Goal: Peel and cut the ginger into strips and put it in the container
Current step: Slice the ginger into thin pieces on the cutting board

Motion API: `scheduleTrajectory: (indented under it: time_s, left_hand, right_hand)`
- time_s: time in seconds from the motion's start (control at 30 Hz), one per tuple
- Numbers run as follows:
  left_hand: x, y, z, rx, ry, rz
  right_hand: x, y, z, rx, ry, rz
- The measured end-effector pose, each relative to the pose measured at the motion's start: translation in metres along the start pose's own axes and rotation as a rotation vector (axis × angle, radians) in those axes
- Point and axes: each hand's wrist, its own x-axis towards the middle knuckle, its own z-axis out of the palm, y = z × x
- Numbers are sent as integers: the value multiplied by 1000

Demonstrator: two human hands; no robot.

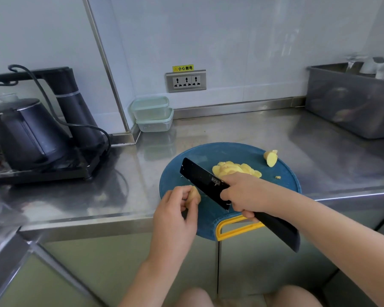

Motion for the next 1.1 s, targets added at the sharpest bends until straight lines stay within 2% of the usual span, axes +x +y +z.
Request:
scheduleTrajectory:
  time_s: [0.07,0.17,0.3,0.47,0.6,0.73,0.83,1.1]
  left_hand:
    - [1,2,-2,-22,-16,-33]
    - [5,3,-4,0,-41,-65]
    - [6,-1,-7,58,-67,-64]
    - [6,-3,-6,113,-61,-15]
    - [4,-2,-5,189,-52,-3]
    - [0,-6,-4,178,-9,30]
    - [-2,-9,-2,142,11,15]
    - [-2,-7,0,15,35,36]
  right_hand:
    - [-3,0,0,5,11,-2]
    - [-12,-4,0,62,143,-19]
    - [-18,-7,11,-103,315,-160]
    - [-13,-10,20,-239,356,-200]
    - [-16,-15,18,-229,357,-233]
    - [-27,-18,-11,-110,456,-217]
    - [-33,-14,-33,-126,528,-203]
    - [-24,-12,-7,-331,349,-256]
